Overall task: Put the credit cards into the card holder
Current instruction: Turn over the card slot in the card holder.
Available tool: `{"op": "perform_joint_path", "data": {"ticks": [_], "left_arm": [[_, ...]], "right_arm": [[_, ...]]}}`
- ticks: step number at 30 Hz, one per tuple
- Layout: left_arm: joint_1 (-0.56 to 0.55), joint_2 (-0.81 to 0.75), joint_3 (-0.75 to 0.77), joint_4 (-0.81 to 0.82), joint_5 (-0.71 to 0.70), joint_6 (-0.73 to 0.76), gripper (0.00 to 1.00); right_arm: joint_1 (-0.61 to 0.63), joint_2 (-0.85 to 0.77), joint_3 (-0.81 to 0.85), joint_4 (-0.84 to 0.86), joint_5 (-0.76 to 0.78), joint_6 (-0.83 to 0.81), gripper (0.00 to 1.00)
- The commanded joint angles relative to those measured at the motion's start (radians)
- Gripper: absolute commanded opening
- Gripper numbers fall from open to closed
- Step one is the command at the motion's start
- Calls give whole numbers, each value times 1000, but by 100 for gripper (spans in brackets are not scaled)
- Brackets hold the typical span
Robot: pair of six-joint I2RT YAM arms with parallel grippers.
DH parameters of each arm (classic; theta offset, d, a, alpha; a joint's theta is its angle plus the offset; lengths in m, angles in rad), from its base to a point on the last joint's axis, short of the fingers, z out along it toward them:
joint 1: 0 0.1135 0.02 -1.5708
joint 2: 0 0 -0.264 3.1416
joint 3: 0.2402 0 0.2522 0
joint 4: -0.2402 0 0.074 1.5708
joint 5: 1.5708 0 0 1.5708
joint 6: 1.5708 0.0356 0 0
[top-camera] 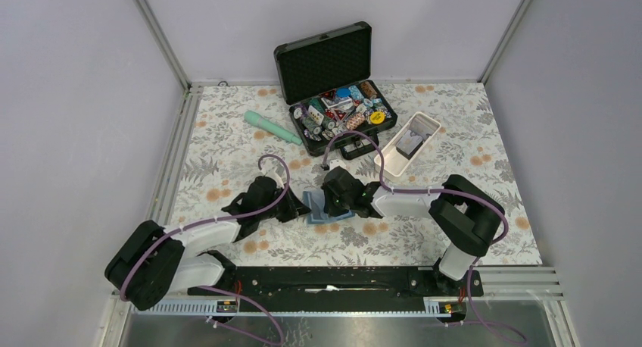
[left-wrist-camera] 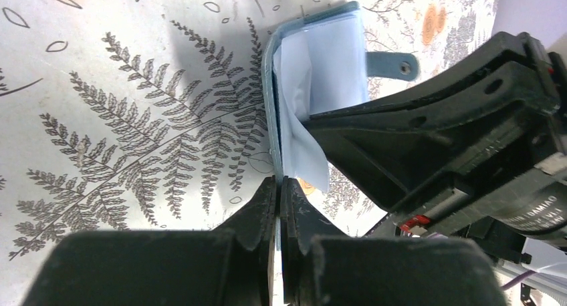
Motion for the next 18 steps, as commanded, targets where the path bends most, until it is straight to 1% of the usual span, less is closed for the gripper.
{"op": "perform_joint_path", "data": {"ticks": [1,4,6,9,16,18], "left_arm": [[0,-72,14,23,22,8,0],[3,-113,34,-28,8,29,0],[5,-127,50,-71,-2,50,0],[11,-130,69,-123,-11,68,0],[23,-119,107,-206,6,100,0],[24,-120,115,-218,5,105,0]], "right_arm": [[7,-1,23,-54,79,10,6],[8,-18,22,-54,86,9,6],[8,-30,21,-54,88,12,8],[7,-50,18,-54,93,23,23],[6,-148,-20,-93,139,32,43],[6,-197,-46,-74,121,21,52]]}}
